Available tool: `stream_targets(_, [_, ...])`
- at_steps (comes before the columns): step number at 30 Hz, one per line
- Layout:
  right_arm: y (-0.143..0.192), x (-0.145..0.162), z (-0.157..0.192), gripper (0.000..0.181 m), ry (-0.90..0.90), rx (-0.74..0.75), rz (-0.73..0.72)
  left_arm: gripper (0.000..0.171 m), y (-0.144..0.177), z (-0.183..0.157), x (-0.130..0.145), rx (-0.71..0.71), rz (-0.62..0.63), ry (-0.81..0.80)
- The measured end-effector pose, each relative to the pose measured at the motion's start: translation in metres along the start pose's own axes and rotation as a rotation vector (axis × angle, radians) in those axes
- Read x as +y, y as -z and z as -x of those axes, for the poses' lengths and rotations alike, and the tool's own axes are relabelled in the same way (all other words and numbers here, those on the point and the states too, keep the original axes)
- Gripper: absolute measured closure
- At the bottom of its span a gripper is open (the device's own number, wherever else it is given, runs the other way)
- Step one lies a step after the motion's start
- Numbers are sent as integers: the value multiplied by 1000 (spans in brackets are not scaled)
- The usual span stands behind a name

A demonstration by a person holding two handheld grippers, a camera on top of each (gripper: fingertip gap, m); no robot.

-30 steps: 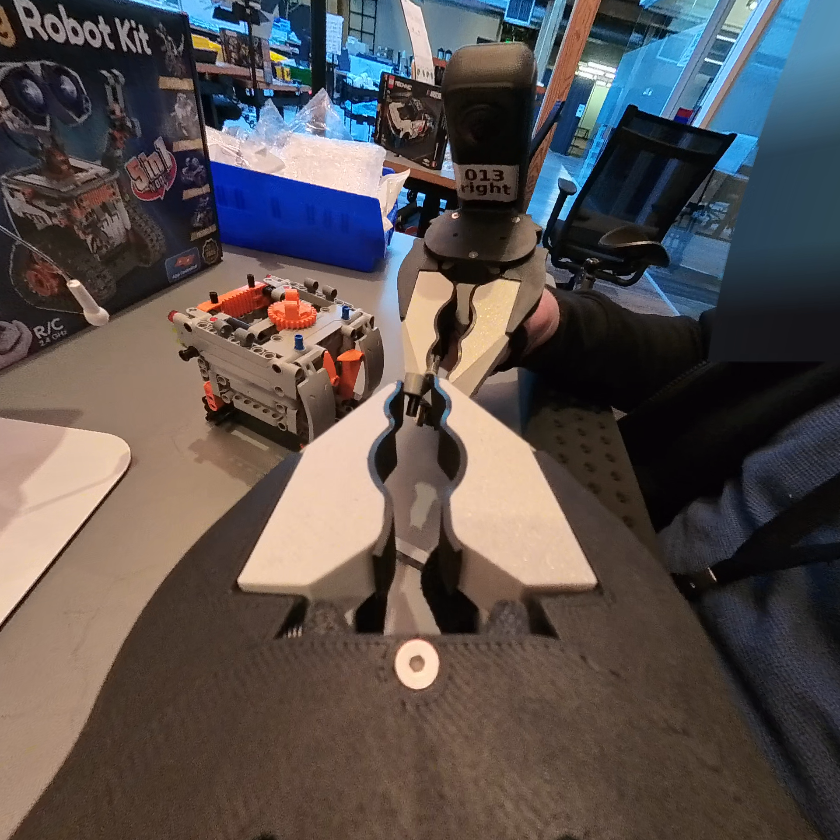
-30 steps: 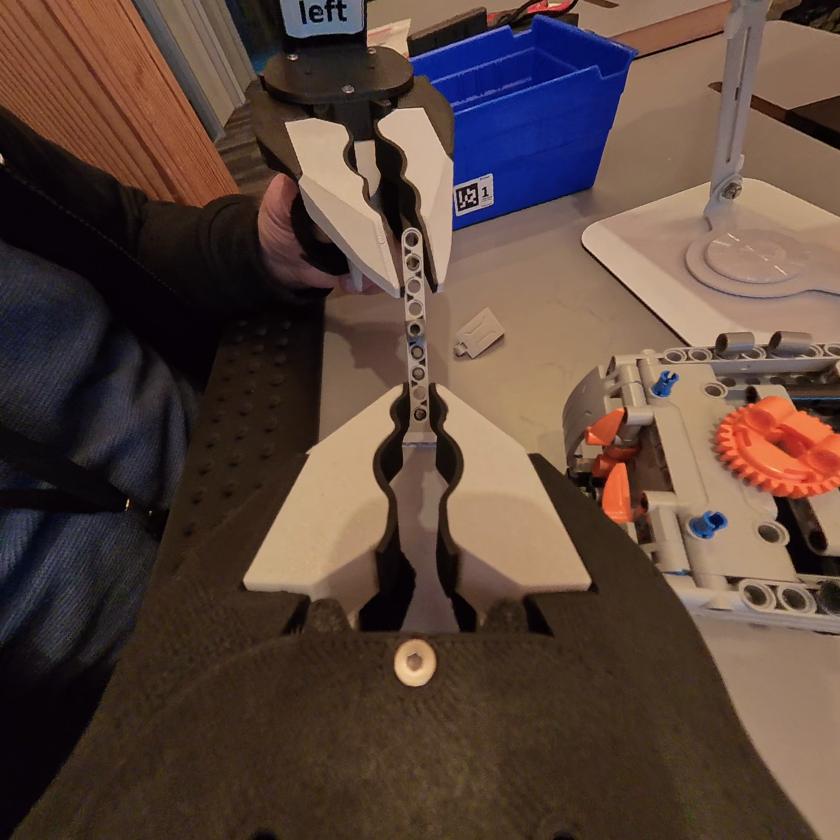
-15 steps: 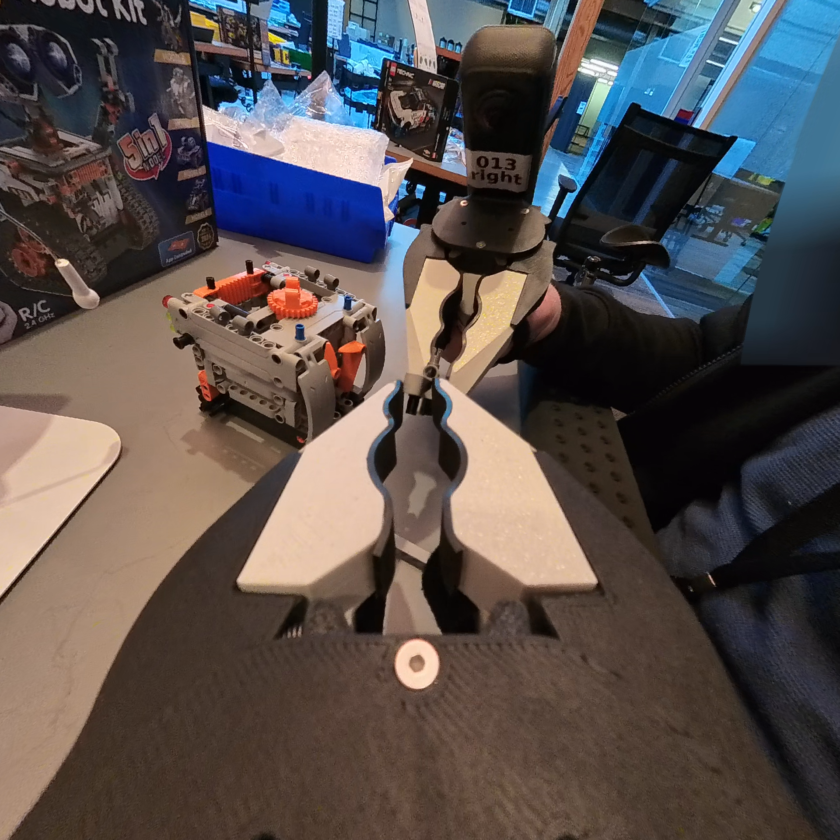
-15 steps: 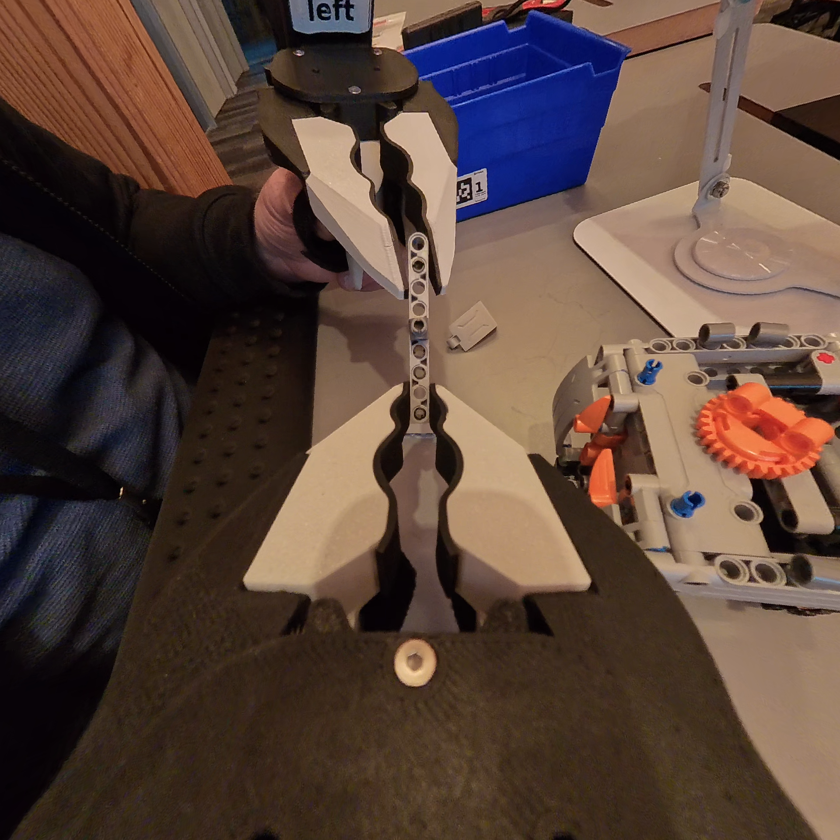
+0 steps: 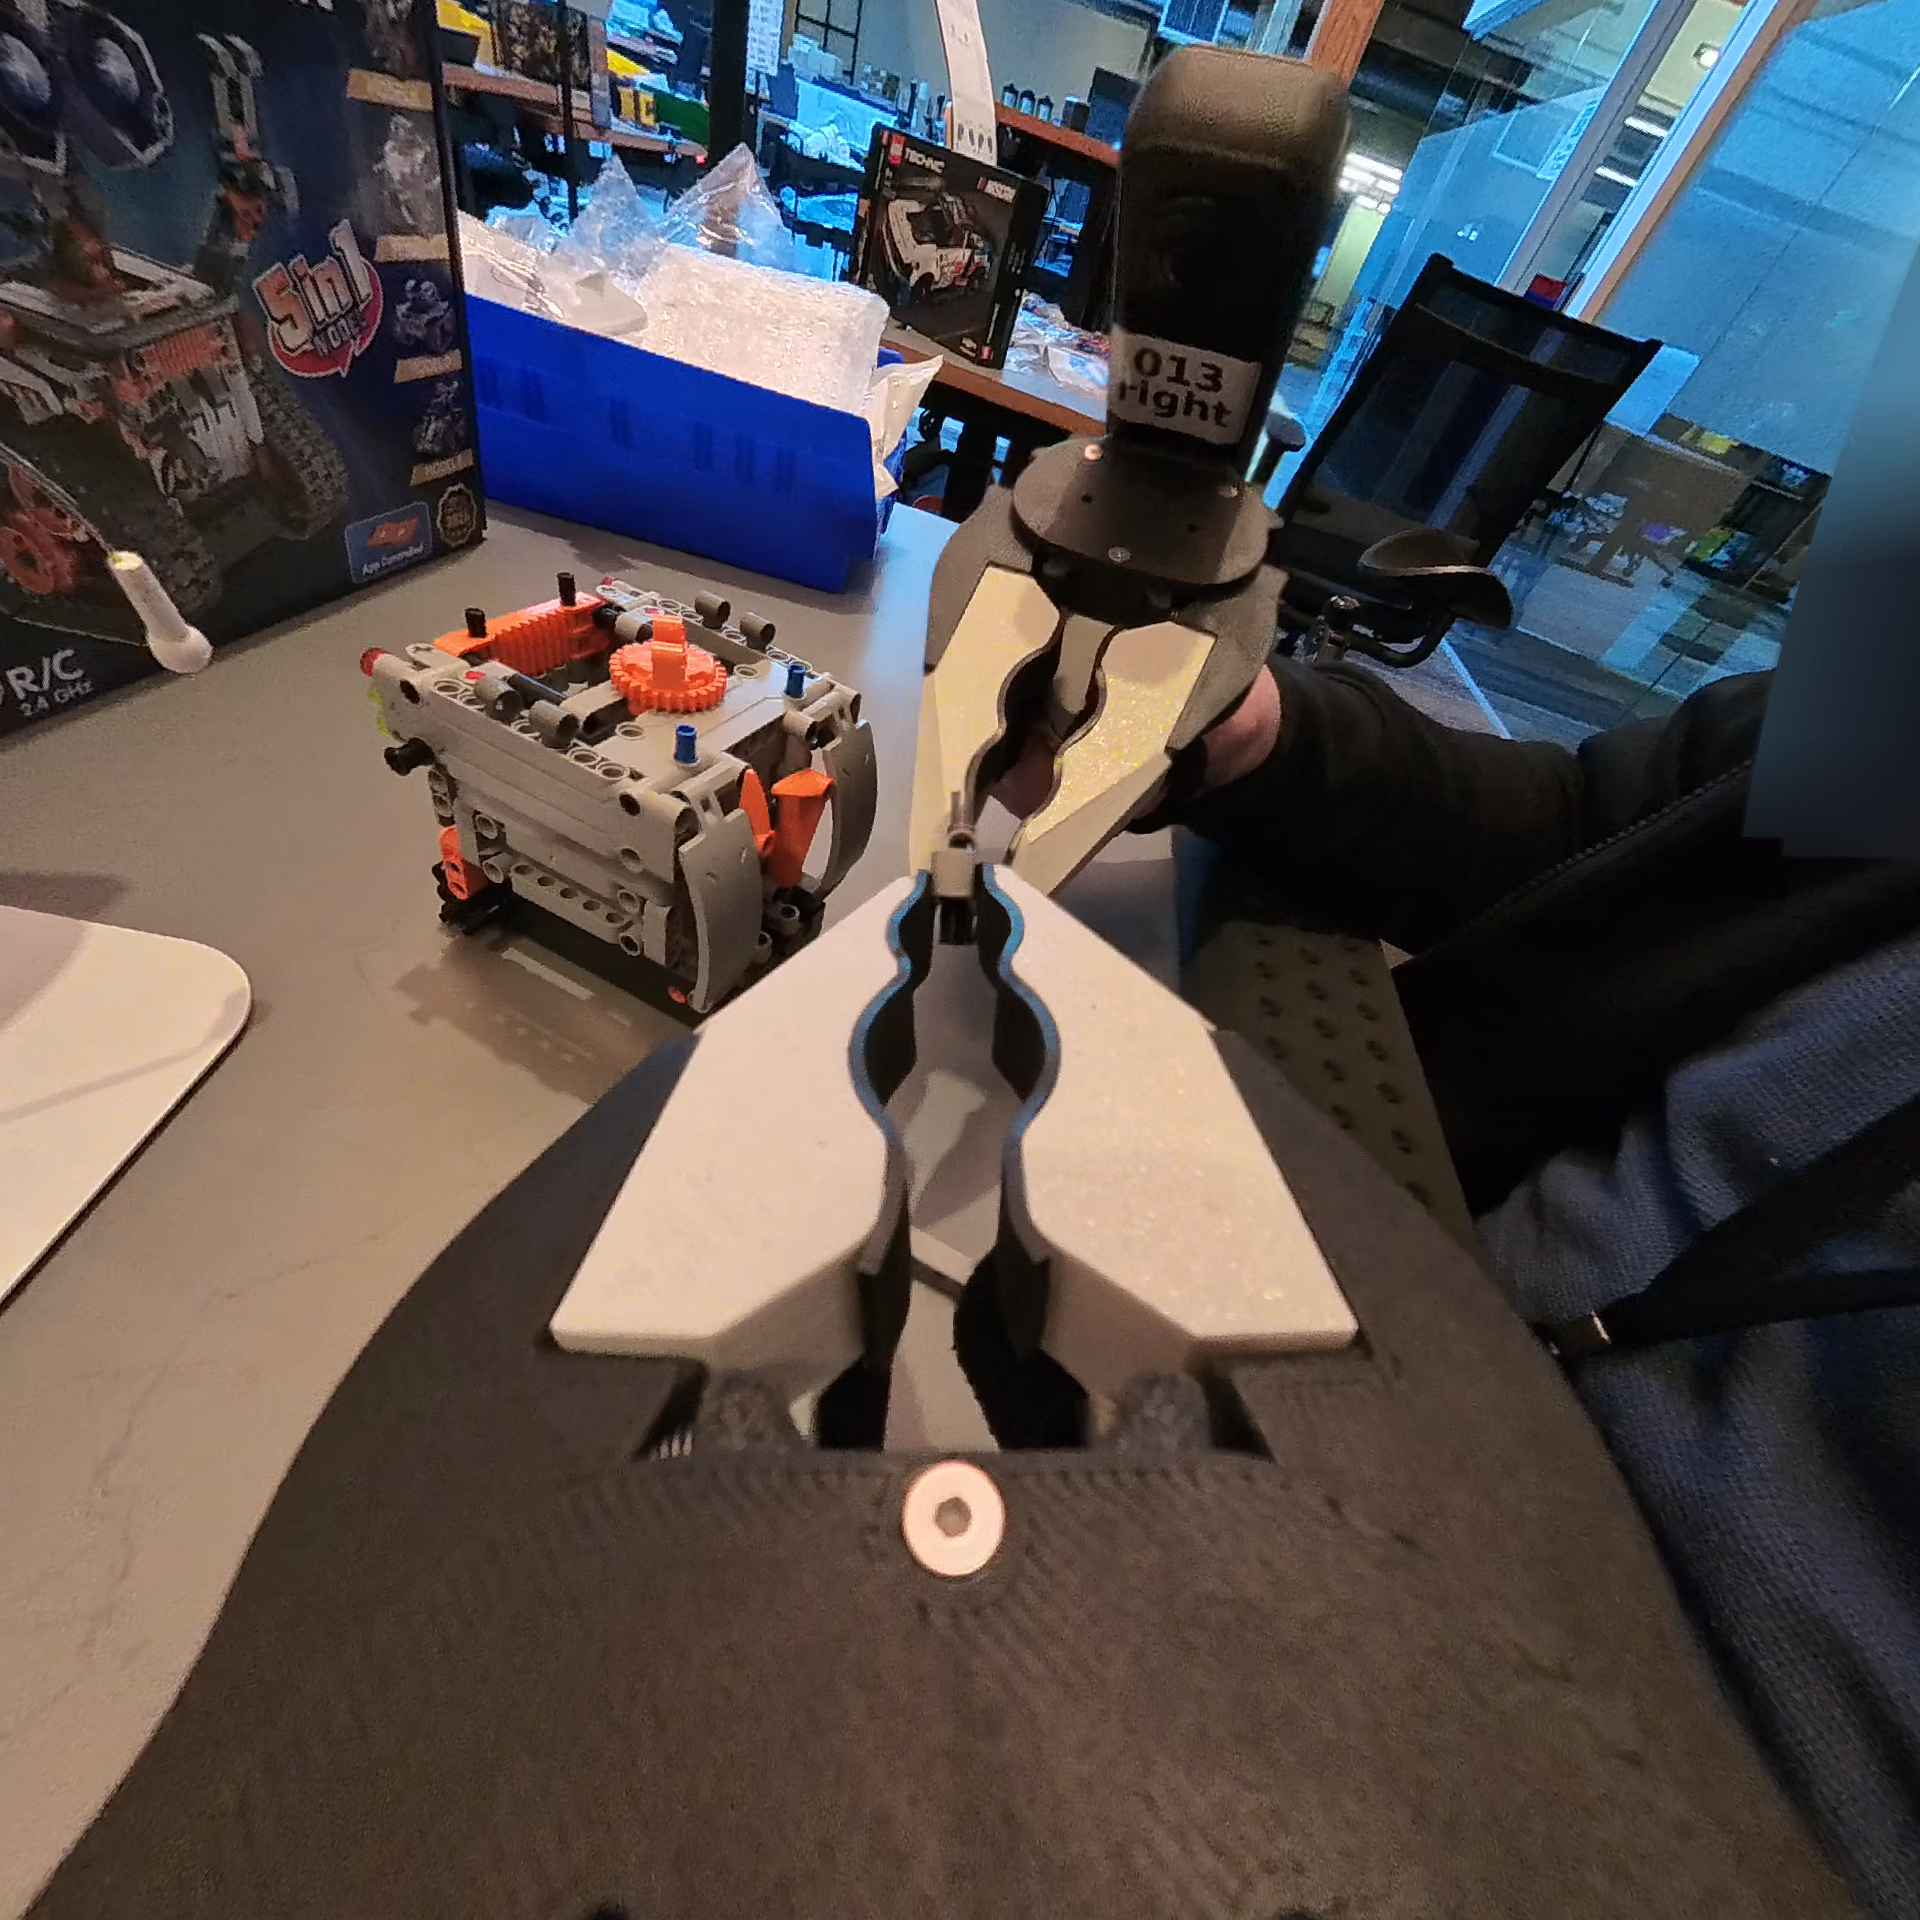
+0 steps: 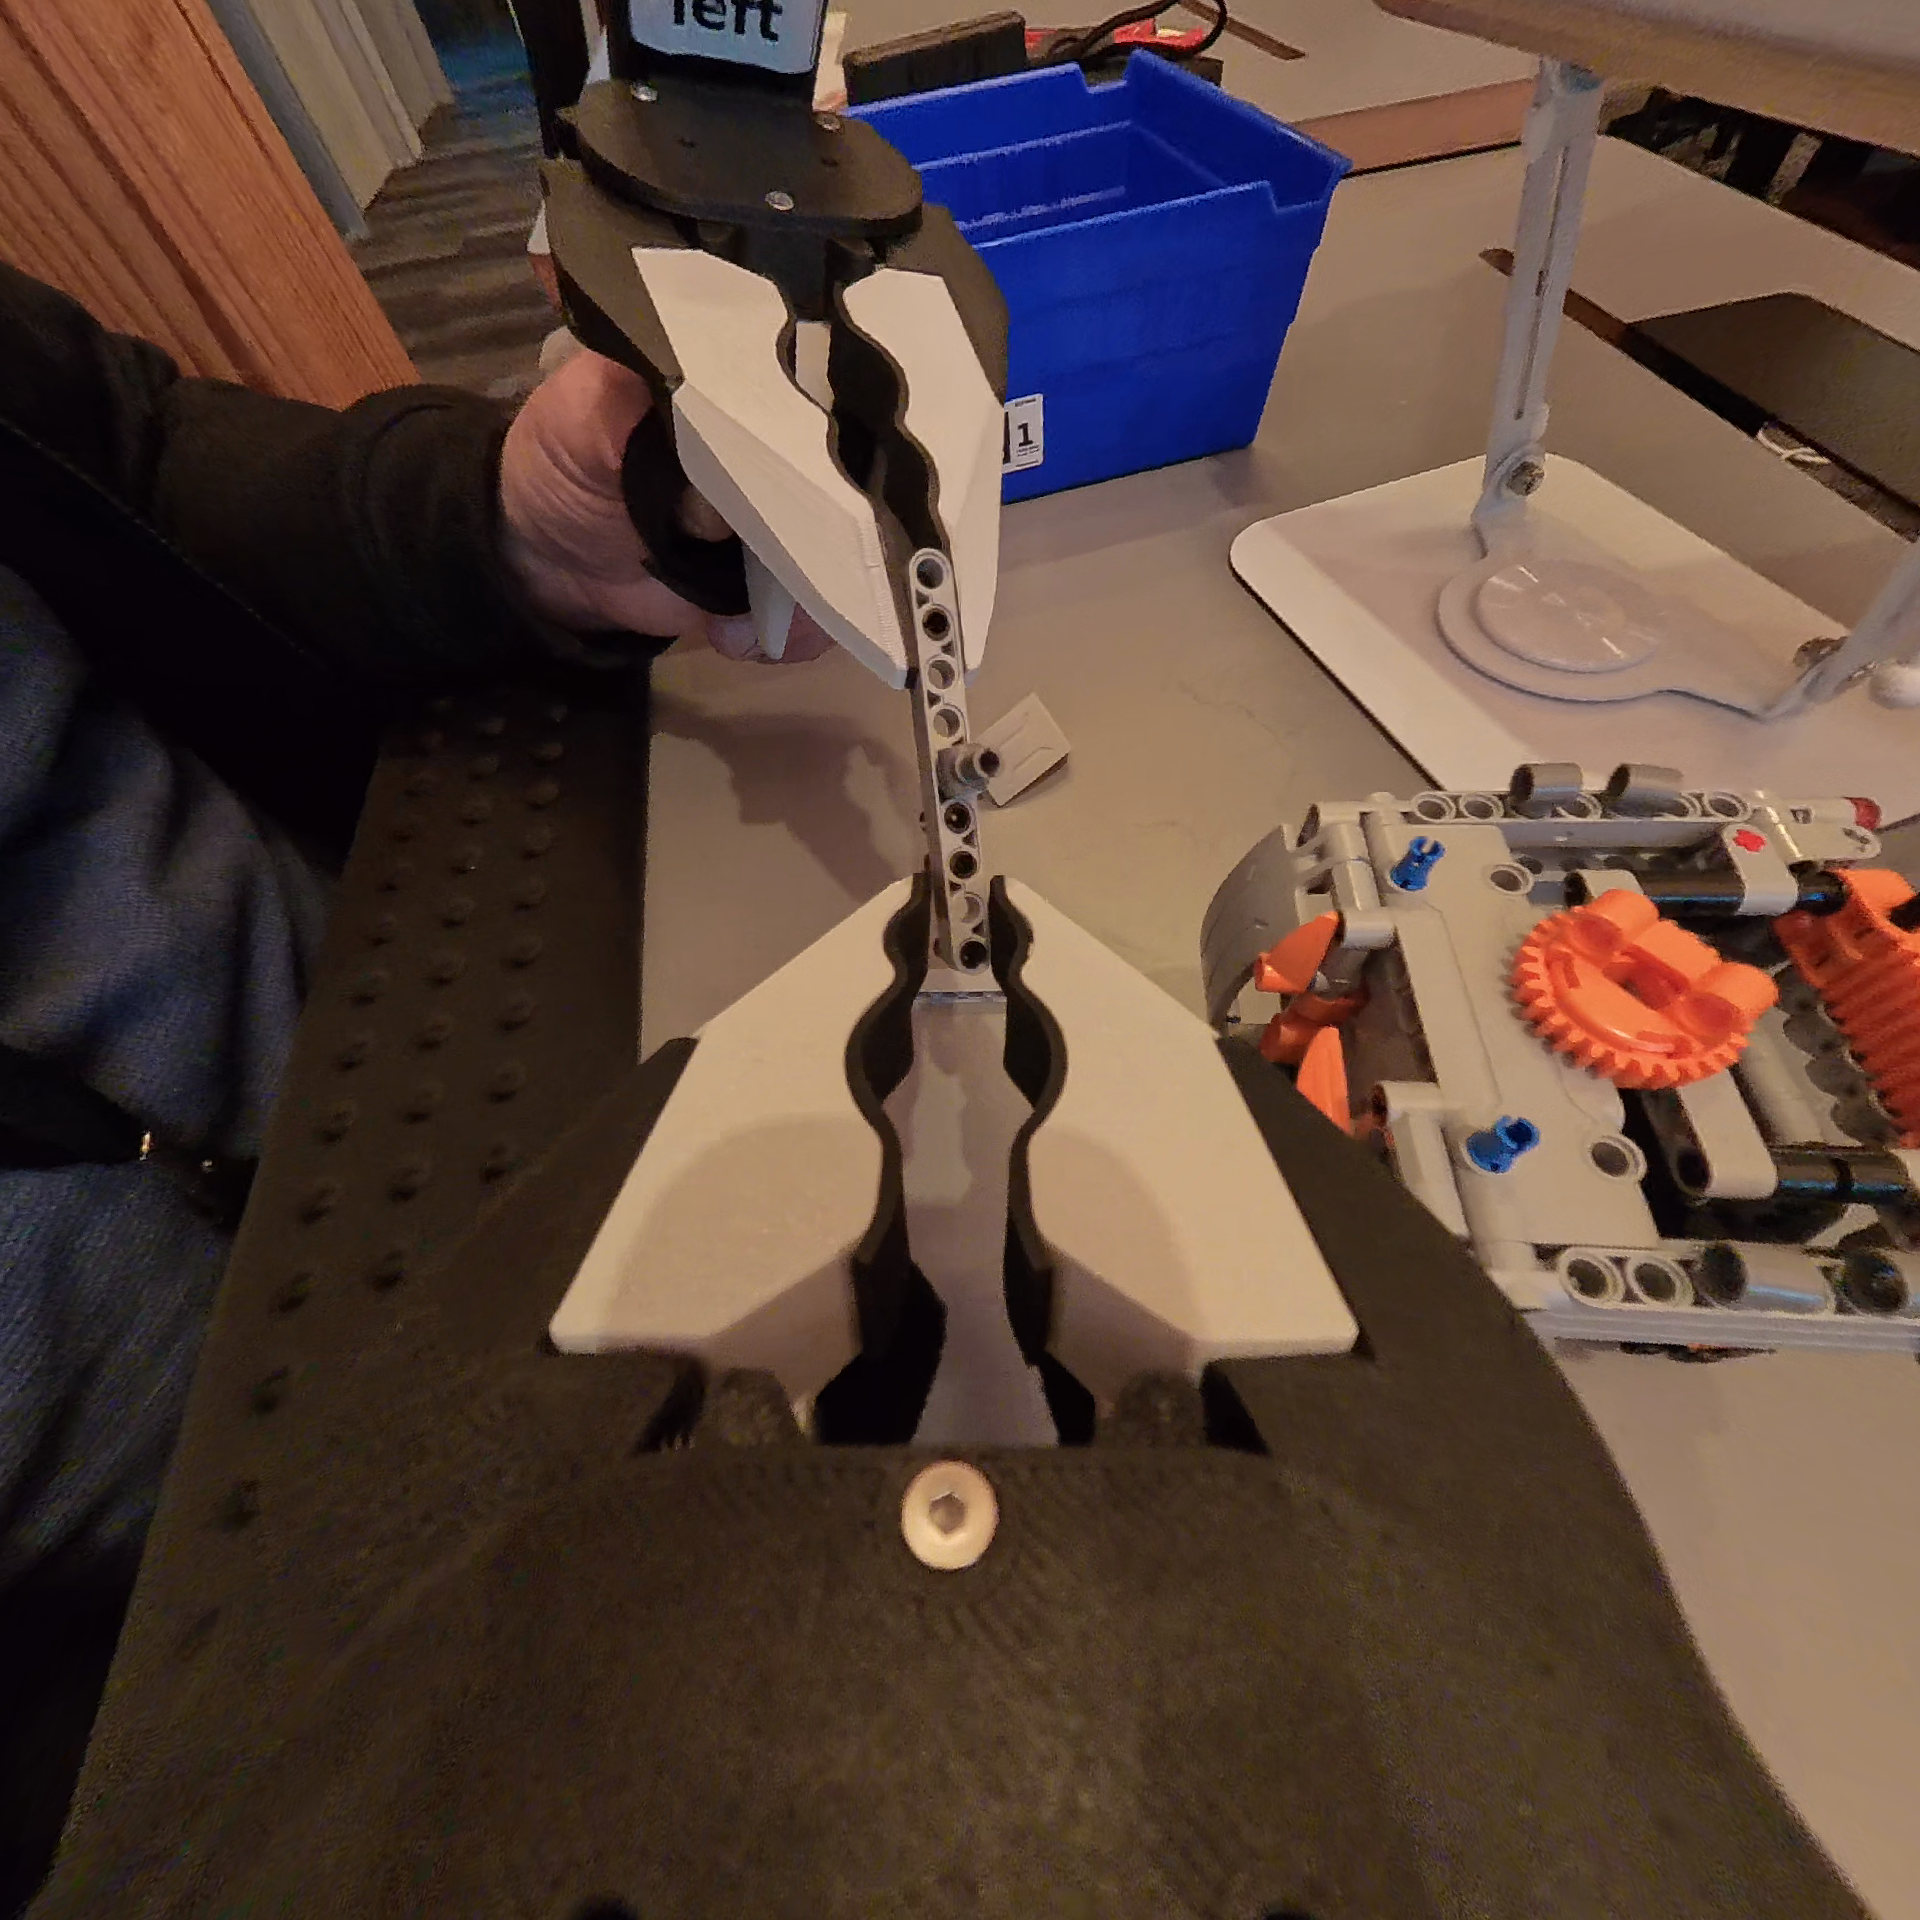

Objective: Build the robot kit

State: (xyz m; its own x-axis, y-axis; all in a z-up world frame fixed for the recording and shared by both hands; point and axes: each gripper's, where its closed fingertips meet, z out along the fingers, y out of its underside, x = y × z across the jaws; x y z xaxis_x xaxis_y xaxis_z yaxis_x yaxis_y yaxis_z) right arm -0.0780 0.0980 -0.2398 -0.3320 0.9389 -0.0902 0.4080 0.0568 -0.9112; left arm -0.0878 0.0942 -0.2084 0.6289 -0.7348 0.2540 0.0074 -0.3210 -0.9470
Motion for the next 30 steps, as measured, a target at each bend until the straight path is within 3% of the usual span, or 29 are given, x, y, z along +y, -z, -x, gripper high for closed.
stream_targets(17, [2,16,4,175,-67,-78,79,159,-3,4,7,-9,36,17])
stream_targets(26, [8,27,6,175,-107,-126,115,152,-7,0,23,-83,179,-250])
stream_targets(30, [9,33,7,175,-85,-122,147,152,-7,-2,19,-112,172,-325])
